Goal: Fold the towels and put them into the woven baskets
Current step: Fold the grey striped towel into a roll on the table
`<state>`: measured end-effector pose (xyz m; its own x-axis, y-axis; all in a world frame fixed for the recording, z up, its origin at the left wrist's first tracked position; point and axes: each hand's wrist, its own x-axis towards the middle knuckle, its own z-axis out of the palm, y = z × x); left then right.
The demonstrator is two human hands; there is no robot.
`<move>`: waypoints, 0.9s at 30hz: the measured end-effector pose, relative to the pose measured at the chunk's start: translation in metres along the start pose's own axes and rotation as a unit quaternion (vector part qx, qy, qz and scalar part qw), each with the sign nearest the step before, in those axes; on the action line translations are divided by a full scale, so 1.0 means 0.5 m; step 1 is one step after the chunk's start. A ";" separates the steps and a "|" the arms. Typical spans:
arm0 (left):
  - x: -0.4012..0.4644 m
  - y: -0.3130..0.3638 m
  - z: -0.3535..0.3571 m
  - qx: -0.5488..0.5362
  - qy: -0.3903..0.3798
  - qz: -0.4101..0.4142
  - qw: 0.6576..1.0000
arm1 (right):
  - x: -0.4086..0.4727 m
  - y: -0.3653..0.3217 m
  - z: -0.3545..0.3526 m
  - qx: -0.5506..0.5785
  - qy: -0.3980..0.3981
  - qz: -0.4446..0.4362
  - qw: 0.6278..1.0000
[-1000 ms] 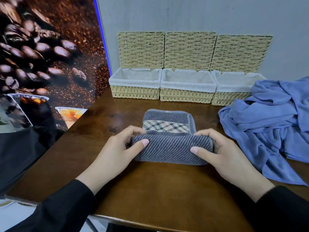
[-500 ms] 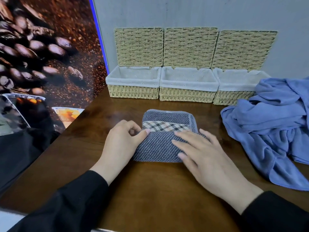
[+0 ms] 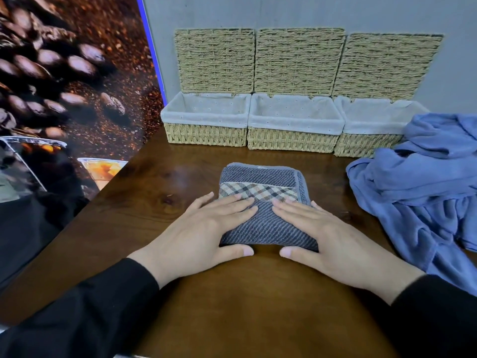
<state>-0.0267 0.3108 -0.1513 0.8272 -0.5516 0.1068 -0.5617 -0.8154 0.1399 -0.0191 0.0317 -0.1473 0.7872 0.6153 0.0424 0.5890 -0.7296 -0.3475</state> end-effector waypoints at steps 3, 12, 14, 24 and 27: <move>0.000 -0.003 0.000 -0.019 0.003 -0.006 1.000 | 0.001 0.015 0.003 0.047 0.013 0.007 0.999; -0.037 -0.016 -0.015 -0.127 0.065 -0.061 0.988 | -0.032 0.018 -0.014 0.159 0.111 0.074 0.978; -0.044 -0.014 -0.018 -0.188 0.084 -0.085 0.975 | -0.038 0.009 -0.020 0.199 0.130 0.077 0.968; -0.008 0.027 -0.050 -0.385 0.249 -0.173 0.872 | -0.003 -0.008 -0.020 0.357 0.234 0.120 0.896; 0.025 0.009 -0.041 -0.352 0.221 -0.253 0.873 | 0.031 0.001 -0.021 0.285 0.224 0.201 0.910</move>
<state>-0.0191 0.3036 -0.1293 0.9741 0.0973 0.2043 -0.1211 -0.5386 0.8338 -0.0049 0.0377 -0.1368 0.9889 0.0565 0.1372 0.1466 -0.5166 -0.8436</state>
